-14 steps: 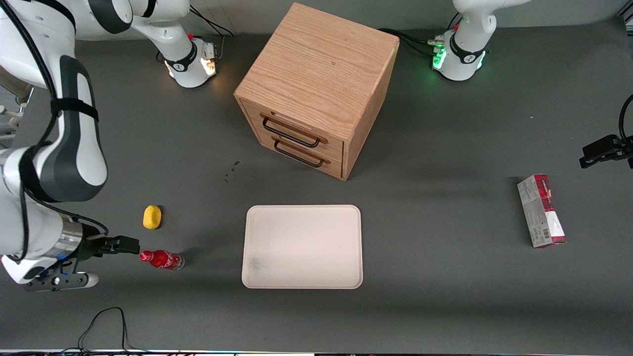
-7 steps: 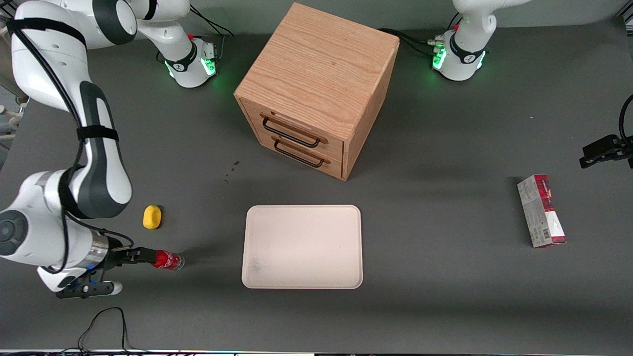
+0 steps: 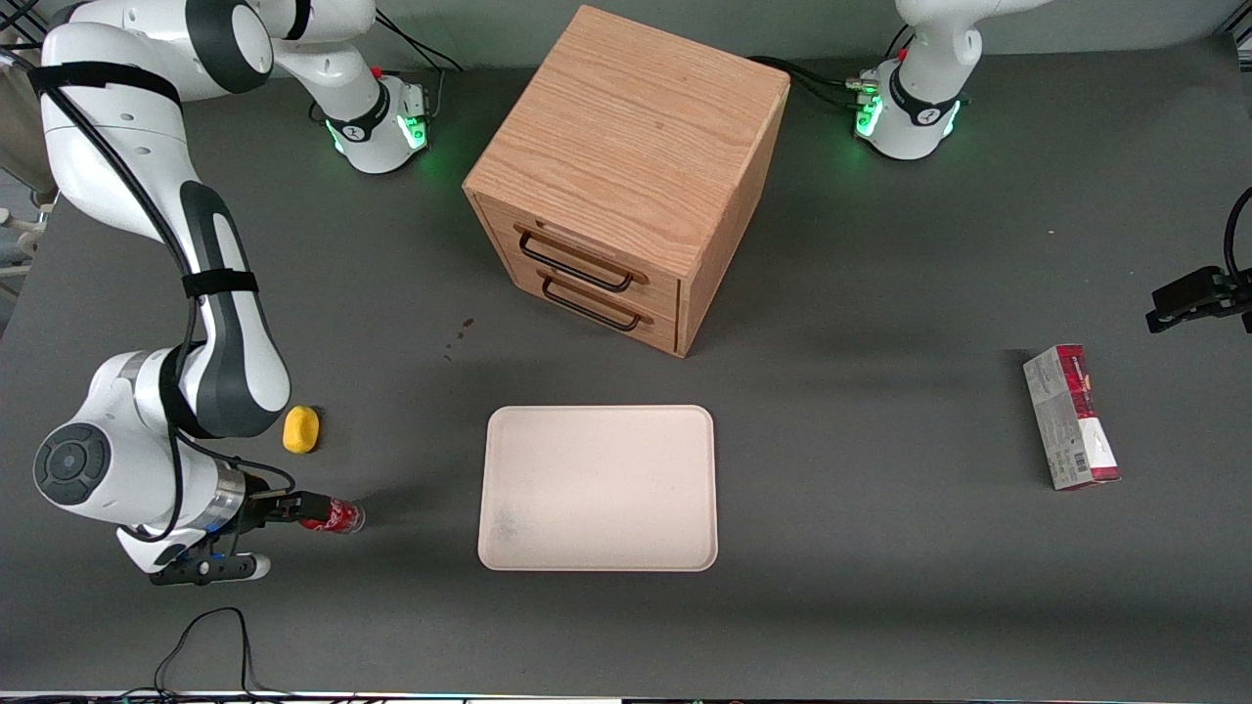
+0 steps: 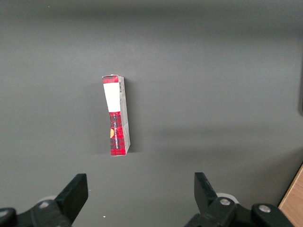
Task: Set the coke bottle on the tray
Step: 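Close the right gripper on the bottle's neck, then lift the bottle and carry it over the cream tray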
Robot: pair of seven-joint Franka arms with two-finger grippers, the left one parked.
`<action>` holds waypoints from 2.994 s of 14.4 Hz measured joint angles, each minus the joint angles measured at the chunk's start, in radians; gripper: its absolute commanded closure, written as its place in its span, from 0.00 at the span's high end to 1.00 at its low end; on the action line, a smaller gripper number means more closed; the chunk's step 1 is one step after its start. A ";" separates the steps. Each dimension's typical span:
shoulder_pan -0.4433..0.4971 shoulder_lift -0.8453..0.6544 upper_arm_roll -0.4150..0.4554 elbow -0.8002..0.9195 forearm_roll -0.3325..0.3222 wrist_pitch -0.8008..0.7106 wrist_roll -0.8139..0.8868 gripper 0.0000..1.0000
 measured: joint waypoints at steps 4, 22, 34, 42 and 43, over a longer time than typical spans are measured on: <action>0.000 -0.001 0.001 -0.016 0.000 -0.001 0.000 1.00; 0.003 -0.036 0.002 0.087 -0.001 -0.215 -0.001 0.00; 0.019 -0.256 0.002 0.292 -0.001 -0.625 -0.031 0.00; 0.220 -0.284 0.007 0.294 -0.003 -0.611 0.079 0.00; 0.253 -0.281 0.007 0.294 -0.004 -0.596 0.124 0.00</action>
